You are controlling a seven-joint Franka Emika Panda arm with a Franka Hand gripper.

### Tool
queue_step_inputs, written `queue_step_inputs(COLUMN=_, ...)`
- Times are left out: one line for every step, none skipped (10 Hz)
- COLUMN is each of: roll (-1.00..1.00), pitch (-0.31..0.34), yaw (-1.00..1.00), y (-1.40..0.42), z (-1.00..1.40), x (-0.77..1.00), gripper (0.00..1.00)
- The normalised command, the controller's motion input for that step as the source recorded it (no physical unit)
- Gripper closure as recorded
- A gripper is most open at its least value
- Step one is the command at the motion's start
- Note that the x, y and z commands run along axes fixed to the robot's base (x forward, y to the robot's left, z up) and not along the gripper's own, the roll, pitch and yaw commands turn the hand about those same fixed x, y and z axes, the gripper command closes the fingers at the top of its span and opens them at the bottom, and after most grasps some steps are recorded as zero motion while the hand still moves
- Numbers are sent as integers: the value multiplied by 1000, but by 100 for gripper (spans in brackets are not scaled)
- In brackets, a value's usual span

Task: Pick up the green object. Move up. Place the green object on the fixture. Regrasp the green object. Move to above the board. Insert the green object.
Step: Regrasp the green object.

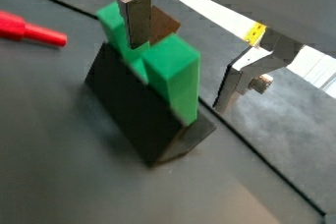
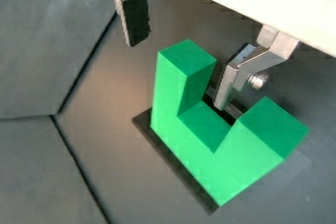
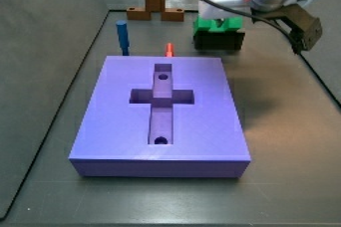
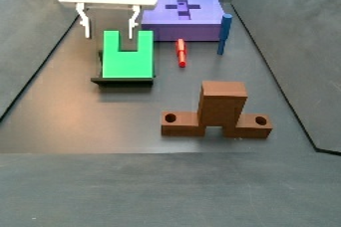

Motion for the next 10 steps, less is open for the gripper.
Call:
queue_step_inputs(roll=66, pitch=254, yaw=3, y=0, z=-346, x=329, gripper=0)
queue_step_inputs(roll=237, pitch=291, yaw=0, y=0, z=-271, x=234, gripper=0)
queue_step_inputs(roll=300, pitch=397, yaw=-63, y=14, z=-177, x=274, gripper=0)
queue_step_inputs(roll=249, pitch=434, yaw=-71, y=97, z=-40, x=226, gripper=0)
queue_step_inputs(roll=0, pitch=280, yaw=0, y=263, z=91, x=0, gripper=0)
queue_step_inputs(roll=0, pitch=89, yaw=0, y=91, z=-31, x=83, gripper=0)
queue_step_inputs(roll=34, pitch=69, yaw=0, y=51, z=-54, x=66, gripper=0)
queue_step_inputs(roll=183, pitch=40, yaw=0, y=0, z=-203, x=0, gripper=0)
queue_step_inputs(roll=411, pitch=117, yaw=0, y=0, z=-151, x=0, gripper=0)
queue_step_inputs(roll=620, pitch=137, yaw=37, y=0, z=-23, x=0, gripper=0)
